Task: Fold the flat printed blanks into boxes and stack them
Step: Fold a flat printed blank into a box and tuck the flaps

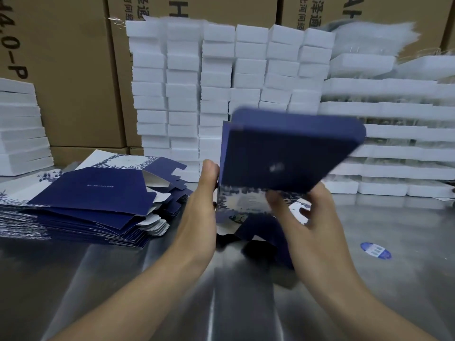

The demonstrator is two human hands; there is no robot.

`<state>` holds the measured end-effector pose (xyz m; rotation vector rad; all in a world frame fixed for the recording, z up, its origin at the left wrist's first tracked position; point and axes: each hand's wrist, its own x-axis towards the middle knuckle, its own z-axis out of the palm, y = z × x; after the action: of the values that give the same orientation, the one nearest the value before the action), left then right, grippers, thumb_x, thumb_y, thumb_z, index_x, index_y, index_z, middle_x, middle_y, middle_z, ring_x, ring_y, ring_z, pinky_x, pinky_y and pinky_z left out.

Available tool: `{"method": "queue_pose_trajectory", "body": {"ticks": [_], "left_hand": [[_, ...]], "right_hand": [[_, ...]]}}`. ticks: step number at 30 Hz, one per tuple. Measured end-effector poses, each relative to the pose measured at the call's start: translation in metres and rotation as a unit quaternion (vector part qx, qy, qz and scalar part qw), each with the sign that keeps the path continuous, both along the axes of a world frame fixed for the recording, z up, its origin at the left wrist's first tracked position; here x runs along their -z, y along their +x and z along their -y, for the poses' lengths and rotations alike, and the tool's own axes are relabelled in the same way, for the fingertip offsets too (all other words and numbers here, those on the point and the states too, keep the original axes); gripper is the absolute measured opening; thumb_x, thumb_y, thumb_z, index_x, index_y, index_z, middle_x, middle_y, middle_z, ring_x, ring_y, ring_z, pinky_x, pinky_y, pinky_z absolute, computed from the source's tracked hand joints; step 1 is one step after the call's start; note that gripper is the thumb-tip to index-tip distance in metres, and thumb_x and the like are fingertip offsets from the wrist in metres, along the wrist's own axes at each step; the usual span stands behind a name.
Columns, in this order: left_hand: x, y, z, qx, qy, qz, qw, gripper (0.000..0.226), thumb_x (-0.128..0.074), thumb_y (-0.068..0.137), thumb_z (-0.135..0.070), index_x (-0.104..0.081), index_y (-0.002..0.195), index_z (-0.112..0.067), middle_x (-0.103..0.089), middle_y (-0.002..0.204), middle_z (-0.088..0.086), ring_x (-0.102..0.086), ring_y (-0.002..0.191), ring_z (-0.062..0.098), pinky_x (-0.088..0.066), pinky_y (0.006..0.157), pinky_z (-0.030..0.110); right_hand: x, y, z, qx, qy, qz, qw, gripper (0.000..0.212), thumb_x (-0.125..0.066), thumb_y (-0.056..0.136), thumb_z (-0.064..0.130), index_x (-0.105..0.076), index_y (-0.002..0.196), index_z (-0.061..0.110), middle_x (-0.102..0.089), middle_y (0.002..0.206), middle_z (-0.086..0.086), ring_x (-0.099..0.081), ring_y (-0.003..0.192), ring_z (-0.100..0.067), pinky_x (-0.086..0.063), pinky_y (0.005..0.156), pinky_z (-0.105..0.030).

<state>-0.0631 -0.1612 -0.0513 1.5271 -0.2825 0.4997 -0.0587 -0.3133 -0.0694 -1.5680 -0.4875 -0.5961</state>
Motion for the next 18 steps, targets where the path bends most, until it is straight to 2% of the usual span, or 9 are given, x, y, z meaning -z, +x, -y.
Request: {"method": "queue_pose_trajectory", "body": {"ticks": [2,3,5,6,8,12,15,16,18], "left_hand": [[0.005,-0.009,0.0,0.007,-0.014,0.028,0.999,0.054,-0.03,0.101,-0.066,-0.079,0.113,-0.047,-0.078,0.117,-0.018,-0.072,0.109,-0.004,-0.054,0.084,0.01],[0.007,-0.005,0.0,0.012,-0.032,0.033,0.999,0.055,-0.034,0.102,-0.065,-0.078,0.12,-0.038,-0.078,0.12,-0.014,-0.072,0.113,0.001,-0.056,0.092,0.017],[0.005,-0.006,0.002,-0.006,-0.043,0.035,0.998,0.05,-0.041,0.106,-0.058,-0.073,0.128,-0.027,-0.077,0.125,-0.011,-0.07,0.12,0.006,-0.05,0.103,0.032],[0.003,-0.008,0.003,-0.026,-0.036,0.035,0.998,0.045,-0.044,0.107,-0.054,-0.073,0.128,-0.027,-0.076,0.124,-0.012,-0.069,0.12,0.005,-0.048,0.103,0.033],[0.003,-0.008,0.003,-0.061,-0.045,0.032,0.997,0.037,-0.05,0.107,-0.05,-0.07,0.13,-0.029,-0.075,0.125,-0.014,-0.068,0.121,0.005,-0.049,0.104,0.036],[0.007,-0.005,0.0,-0.097,-0.029,0.069,0.993,0.041,-0.055,0.107,-0.047,-0.05,0.148,-0.049,-0.064,0.141,-0.023,-0.061,0.131,0.01,-0.049,0.112,0.045],[0.006,-0.008,0.0,-0.126,0.036,0.12,0.984,0.051,-0.052,0.104,-0.052,-0.032,0.148,-0.07,-0.05,0.128,-0.052,-0.059,0.124,-0.008,-0.049,0.099,0.027],[0.007,-0.01,0.001,-0.134,0.061,0.128,0.981,0.055,-0.052,0.104,-0.052,-0.026,0.147,-0.074,-0.047,0.123,-0.055,-0.058,0.122,-0.011,-0.048,0.096,0.025],[0.012,-0.01,0.003,-0.14,0.096,0.147,0.975,0.058,-0.051,0.108,-0.044,-0.023,0.148,-0.074,-0.046,0.134,-0.049,-0.056,0.129,-0.007,-0.048,0.102,0.029]], "right_hand": [[-0.003,0.013,0.009,0.022,0.011,-0.006,1.0,0.021,-0.064,0.1,0.051,-0.061,0.12,0.048,-0.067,0.126,0.025,-0.063,0.12,0.002,-0.055,0.099,-0.041],[-0.001,0.012,0.007,0.009,0.027,0.0,1.0,0.018,-0.062,0.102,0.049,-0.062,0.12,0.046,-0.068,0.125,0.025,-0.063,0.121,0.001,-0.054,0.102,-0.046],[-0.004,0.01,0.004,0.014,0.049,0.017,0.999,0.011,-0.06,0.106,0.04,-0.063,0.116,0.042,-0.071,0.12,0.022,-0.065,0.118,0.0,-0.054,0.105,-0.045],[-0.004,0.012,0.006,0.014,0.063,0.034,0.997,0.012,-0.059,0.107,0.036,-0.061,0.117,0.042,-0.071,0.119,0.022,-0.067,0.116,0.0,-0.054,0.105,-0.043],[-0.006,0.009,0.004,-0.004,0.078,0.043,0.996,0.026,-0.059,0.107,0.029,-0.055,0.125,0.047,-0.067,0.122,0.025,-0.067,0.115,-0.002,-0.056,0.101,-0.04],[-0.003,0.003,0.004,-0.001,0.009,0.087,0.996,0.061,-0.054,0.108,0.019,-0.039,0.144,0.065,-0.054,0.144,0.028,-0.065,0.122,-0.012,-0.056,0.098,-0.042],[-0.003,0.003,0.004,0.005,-0.061,0.095,0.994,0.06,-0.051,0.109,0.02,-0.04,0.147,0.066,-0.047,0.151,0.031,-0.057,0.133,-0.009,-0.053,0.106,-0.044],[-0.001,0.004,0.005,0.012,-0.073,0.099,0.992,0.057,-0.051,0.109,0.024,-0.042,0.147,0.065,-0.046,0.151,0.031,-0.051,0.139,-0.008,-0.049,0.111,-0.045],[0.003,0.006,0.005,0.02,-0.079,0.091,0.993,0.051,-0.053,0.107,0.03,-0.046,0.147,0.061,-0.044,0.151,0.03,-0.041,0.146,-0.003,-0.044,0.117,-0.044]]}}
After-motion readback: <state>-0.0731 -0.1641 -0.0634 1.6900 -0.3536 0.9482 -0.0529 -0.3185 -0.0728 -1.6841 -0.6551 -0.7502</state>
